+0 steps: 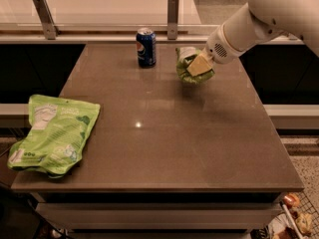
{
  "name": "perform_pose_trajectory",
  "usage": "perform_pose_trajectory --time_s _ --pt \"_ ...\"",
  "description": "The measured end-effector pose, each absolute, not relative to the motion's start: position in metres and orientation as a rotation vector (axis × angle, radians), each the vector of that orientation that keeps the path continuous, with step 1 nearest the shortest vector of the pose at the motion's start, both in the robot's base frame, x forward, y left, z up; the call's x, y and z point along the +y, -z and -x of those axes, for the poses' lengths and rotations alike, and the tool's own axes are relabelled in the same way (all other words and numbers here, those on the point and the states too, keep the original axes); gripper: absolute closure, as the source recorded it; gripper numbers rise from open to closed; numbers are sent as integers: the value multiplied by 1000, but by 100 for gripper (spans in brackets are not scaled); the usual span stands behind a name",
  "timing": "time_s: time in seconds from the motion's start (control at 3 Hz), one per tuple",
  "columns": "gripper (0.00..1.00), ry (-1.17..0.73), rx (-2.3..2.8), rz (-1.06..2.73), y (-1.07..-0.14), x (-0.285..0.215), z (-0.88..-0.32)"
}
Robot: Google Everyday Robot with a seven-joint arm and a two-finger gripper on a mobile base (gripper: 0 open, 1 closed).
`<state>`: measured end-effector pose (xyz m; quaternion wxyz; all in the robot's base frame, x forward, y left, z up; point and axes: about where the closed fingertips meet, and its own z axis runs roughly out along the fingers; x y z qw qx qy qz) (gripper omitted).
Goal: Move green jalapeno chip bag near green rice chip bag
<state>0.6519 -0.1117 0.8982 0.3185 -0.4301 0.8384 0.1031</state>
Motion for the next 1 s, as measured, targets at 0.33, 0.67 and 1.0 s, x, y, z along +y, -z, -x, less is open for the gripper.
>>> perform_pose_trajectory --time_s 0.33,0.67,1.0 --pt "100 -299 2203 1173 -911 -92 -625" --pt "100 -357 2195 1241 -919 -73 -598" --pt "100 -399 2208 1348 -919 -57 -577"
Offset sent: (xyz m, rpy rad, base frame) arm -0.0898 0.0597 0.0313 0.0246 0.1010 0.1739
